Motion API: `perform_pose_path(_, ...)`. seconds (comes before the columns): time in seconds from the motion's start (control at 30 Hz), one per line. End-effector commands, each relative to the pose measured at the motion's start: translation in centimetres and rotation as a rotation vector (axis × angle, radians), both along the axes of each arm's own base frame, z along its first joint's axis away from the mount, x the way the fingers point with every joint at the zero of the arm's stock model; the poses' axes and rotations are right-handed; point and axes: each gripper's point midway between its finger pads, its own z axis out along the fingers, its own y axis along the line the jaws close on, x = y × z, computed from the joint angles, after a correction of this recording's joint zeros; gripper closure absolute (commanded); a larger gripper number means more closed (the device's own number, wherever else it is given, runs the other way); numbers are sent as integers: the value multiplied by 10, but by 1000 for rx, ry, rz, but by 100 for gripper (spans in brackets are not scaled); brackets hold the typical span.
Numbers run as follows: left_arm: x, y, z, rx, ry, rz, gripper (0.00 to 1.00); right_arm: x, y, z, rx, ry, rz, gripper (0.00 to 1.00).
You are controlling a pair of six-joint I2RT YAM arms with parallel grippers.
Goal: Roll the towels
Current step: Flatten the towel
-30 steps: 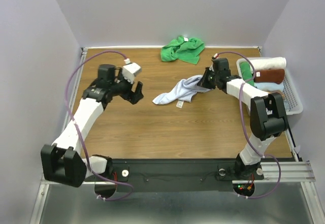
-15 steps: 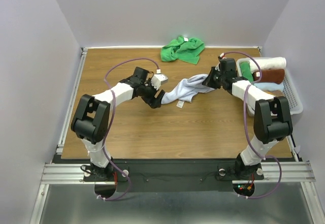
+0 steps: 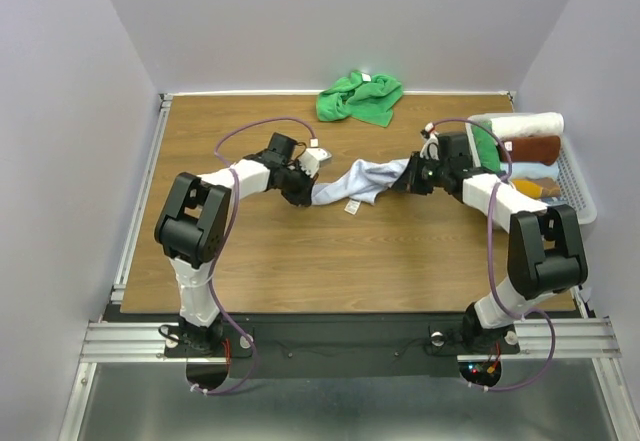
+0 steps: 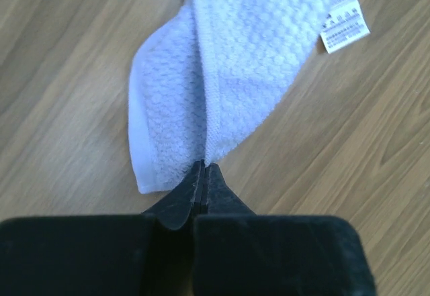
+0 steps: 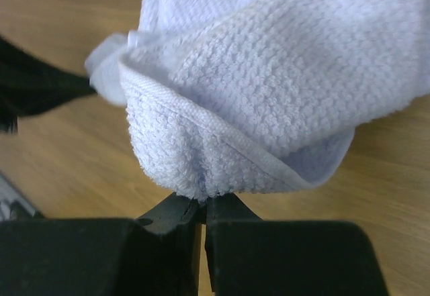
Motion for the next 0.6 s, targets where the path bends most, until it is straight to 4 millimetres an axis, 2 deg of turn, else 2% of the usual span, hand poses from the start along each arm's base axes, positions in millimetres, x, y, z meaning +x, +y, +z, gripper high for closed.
perform_pose_path(0.0,19,26,48,-28,-86,40,100,-34,20,16,84,-25,222,91)
perform_pose_path(0.07,22,43,57,-22,-100,62,100,-46,23,17,83,-36,298,88)
perform_pose_path(0.1,24,59,64,-9,-113,79,100,-51,24,18,74,-42,320,85)
perform_pose_path(0.17,26,73,71,5,-126,89,100,-66,23,13,42,-28,381,72)
perform_pose_path(0.2,23,83,73,20,-120,98,100,-72,26,11,27,-17,411,58)
perform_pose_path(0.23,22,87,74,37,-131,83,100,-82,25,10,11,28,436,27)
perform_pose_path(0.27,19,89,77,47,-139,72,100,-88,26,7,-28,9,508,20)
perform_pose_path(0.3,14,91,77,57,-135,64,100,-104,22,0,-47,90,539,13)
perform_pose_path(0.33,9,93,74,70,-134,53,100,-96,20,8,-84,52,564,9)
perform_pose_path(0.37,8,94,78,72,-147,54,100,-91,11,5,-154,57,541,8)
perform_pose_path(0.43,2,98,72,95,-145,42,100,-78,1,13,-228,22,509,8)
perform_pose_path(0.5,-2,100,69,116,-145,38,100,-53,0,39,-273,-81,487,10)
perform_pose_path(0.53,-3,101,68,118,-146,40,100,-45,4,49,-261,-106,480,11)
perform_pose_path(0.57,-4,102,69,118,-152,41,100,-30,13,69,-249,-150,465,13)
